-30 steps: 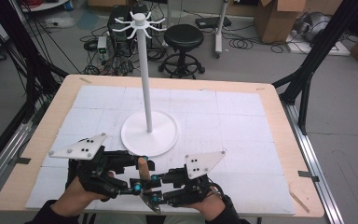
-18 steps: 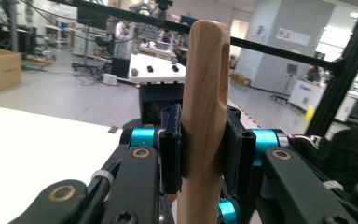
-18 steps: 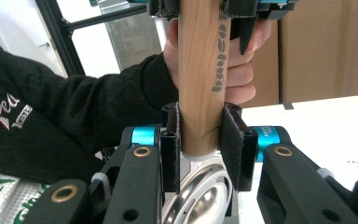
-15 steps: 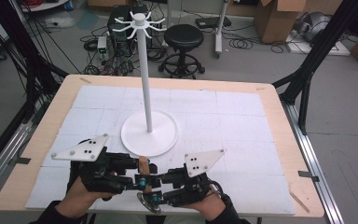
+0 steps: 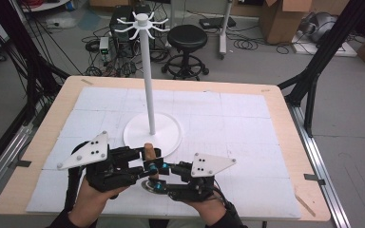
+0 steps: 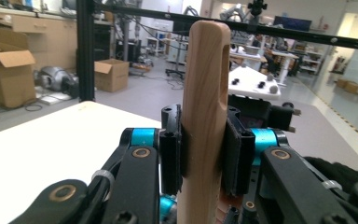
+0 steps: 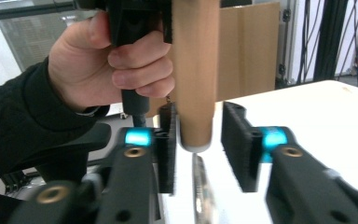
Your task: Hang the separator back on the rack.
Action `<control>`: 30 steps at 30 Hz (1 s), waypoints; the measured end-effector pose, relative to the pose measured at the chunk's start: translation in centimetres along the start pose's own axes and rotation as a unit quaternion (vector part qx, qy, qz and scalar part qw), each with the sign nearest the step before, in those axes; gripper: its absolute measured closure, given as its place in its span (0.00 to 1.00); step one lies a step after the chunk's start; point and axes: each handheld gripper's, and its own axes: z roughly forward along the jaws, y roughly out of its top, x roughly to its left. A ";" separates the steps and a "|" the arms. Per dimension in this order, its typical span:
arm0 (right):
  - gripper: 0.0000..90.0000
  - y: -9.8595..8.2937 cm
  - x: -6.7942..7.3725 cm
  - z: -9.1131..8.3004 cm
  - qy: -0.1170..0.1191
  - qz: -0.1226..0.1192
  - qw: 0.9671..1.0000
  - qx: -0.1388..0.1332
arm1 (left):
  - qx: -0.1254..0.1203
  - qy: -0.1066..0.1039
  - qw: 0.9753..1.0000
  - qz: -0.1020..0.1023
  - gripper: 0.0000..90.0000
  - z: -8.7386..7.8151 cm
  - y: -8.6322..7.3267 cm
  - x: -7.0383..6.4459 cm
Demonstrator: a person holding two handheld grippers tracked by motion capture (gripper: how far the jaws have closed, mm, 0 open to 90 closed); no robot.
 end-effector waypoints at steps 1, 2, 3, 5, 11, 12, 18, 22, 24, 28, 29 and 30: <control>0.80 0.0 0.1 -0.1 -0.001 -0.005 1.000 -0.001 | -0.001 -0.003 1.000 -0.003 0.79 0.0 0.0 0.0; 0.81 0.1 0.2 -0.1 0.003 -0.003 1.000 0.001 | -0.002 -0.010 1.000 -0.007 0.79 0.1 0.0 0.0; 0.81 0.1 0.2 -0.2 0.007 -0.001 1.000 0.001 | -0.001 -0.023 1.000 -0.011 0.79 0.0 0.0 0.1; 0.81 0.2 0.1 -0.3 0.021 -0.002 1.000 -0.002 | -0.005 -0.035 0.999 -0.024 0.62 0.0 0.0 0.3; 0.81 0.2 -0.2 -0.5 0.079 0.004 0.997 -0.020 | -0.009 -0.087 0.995 -0.040 0.48 -0.6 -0.3 0.8; 0.81 0.2 -0.3 -0.6 0.087 0.007 0.996 -0.021 | -0.009 -0.093 0.995 -0.039 0.49 -0.6 -0.3 0.8; 0.81 0.1 -0.3 -0.3 0.117 0.013 0.993 -0.017 | -0.005 -0.129 0.991 -0.036 0.64 -0.8 -0.1 0.7; 0.81 0.1 -0.2 -0.2 0.124 0.014 0.992 -0.015 | -0.005 -0.129 0.991 -0.024 0.78 -0.8 0.0 0.5; 0.81 0.1 -0.2 -0.2 0.125 0.014 0.992 -0.017 | -0.007 -0.124 0.992 -0.023 0.80 -0.8 0.0 0.6; 0.66 0.2 -0.4 -0.5 0.099 0.021 0.995 -0.021 | 0.000 -0.091 0.996 -0.011 0.81 -0.5 0.3 0.7; 0.53 0.2 -0.6 -0.6 0.080 0.033 0.996 -0.022 | 0.001 -0.083 0.996 -0.010 0.81 -0.4 0.4 0.8; 0.47 0.3 -0.7 -0.8 0.060 0.043 0.997 -0.021 | 0.007 -0.072 0.997 -0.008 0.81 -0.3 0.7 1.1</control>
